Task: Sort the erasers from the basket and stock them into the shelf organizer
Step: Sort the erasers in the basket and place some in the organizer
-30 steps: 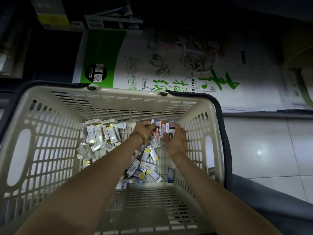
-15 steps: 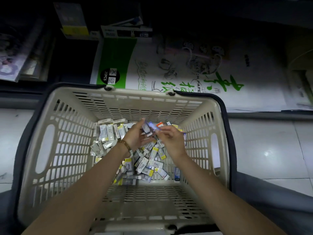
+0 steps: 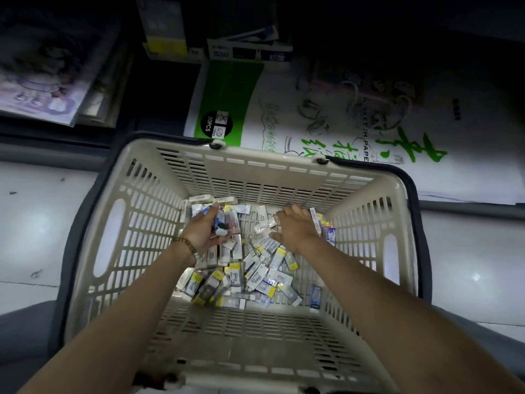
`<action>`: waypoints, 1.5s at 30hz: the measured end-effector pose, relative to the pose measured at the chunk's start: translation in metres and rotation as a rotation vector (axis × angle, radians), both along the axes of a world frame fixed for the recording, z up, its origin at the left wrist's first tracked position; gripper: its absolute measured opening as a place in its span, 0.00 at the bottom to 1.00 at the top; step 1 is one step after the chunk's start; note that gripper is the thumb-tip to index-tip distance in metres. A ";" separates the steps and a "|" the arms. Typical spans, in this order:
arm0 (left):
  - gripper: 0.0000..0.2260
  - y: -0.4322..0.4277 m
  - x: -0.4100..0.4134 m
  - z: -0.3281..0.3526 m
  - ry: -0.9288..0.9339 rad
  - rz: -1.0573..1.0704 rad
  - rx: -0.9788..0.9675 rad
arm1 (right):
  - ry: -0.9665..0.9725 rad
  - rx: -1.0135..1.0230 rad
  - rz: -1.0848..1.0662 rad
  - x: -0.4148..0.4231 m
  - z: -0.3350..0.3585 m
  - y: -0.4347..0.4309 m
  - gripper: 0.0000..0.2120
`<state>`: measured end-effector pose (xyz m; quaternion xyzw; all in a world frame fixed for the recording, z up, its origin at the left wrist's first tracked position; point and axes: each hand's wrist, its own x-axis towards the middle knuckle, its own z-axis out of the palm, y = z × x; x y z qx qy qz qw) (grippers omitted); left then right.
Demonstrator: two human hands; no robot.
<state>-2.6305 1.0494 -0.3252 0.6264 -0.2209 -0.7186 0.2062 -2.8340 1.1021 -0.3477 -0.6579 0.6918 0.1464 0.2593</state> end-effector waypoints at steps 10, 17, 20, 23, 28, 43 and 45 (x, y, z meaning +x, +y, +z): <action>0.09 0.003 0.017 0.008 0.130 0.042 0.162 | -0.001 0.131 0.231 -0.027 0.012 -0.001 0.18; 0.13 0.012 0.019 0.007 0.118 -0.153 0.062 | 0.154 0.109 0.431 -0.026 0.017 -0.008 0.20; 0.13 0.016 0.016 0.011 0.088 -0.187 0.040 | 0.178 0.100 0.470 -0.025 0.017 -0.009 0.17; 0.16 0.020 0.014 0.015 0.018 -0.295 -0.016 | 0.117 0.115 0.379 -0.031 0.021 -0.007 0.15; 0.17 0.023 -0.001 0.020 0.055 -0.352 -0.089 | -0.559 -0.128 -0.481 -0.020 0.043 0.018 0.15; 0.04 0.049 -0.076 0.110 -0.225 -0.795 -0.742 | -1.950 0.102 -1.397 0.016 0.093 0.065 0.28; 0.08 0.055 -0.088 0.131 -0.171 -0.831 -0.773 | -1.986 0.057 -1.384 0.004 0.105 0.067 0.27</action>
